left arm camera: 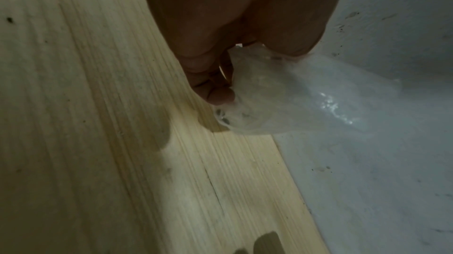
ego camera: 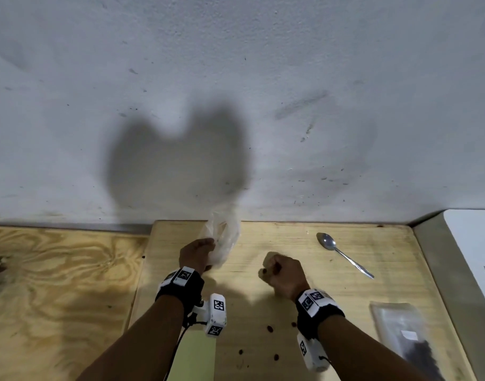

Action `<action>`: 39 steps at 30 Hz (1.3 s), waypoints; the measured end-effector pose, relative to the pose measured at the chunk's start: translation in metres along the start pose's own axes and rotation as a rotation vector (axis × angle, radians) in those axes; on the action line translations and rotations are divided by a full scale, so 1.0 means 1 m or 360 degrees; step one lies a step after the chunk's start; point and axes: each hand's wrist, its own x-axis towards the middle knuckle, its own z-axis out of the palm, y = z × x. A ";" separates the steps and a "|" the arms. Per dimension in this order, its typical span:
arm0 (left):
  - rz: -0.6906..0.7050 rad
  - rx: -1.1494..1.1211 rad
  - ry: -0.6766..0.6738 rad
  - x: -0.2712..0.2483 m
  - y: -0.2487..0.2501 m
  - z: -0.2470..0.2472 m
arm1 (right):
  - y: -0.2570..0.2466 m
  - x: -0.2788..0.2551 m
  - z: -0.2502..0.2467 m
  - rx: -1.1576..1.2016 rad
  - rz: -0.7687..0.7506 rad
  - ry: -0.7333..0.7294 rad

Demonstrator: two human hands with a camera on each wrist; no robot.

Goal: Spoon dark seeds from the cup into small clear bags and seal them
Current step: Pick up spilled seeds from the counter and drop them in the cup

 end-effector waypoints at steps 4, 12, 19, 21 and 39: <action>0.0042 0.0079 -0.0009 -0.001 0.003 0.000 | 0.009 0.007 0.011 -0.0125 0.0075 -0.0058; 0.0055 0.0193 -0.0006 -0.006 0.000 0.010 | 0.014 0.019 0.011 -0.0600 -0.0155 -0.0140; 0.0148 0.0184 0.0002 -0.014 -0.007 0.012 | 0.009 -0.012 -0.019 0.0558 0.0327 -0.0052; 0.0198 0.0194 0.0035 -0.018 -0.011 0.010 | 0.019 -0.024 -0.035 0.1042 0.0537 -0.0032; 0.0199 -0.0098 0.0072 -0.083 -0.053 0.007 | 0.100 -0.087 -0.021 -0.0207 0.0010 -0.0138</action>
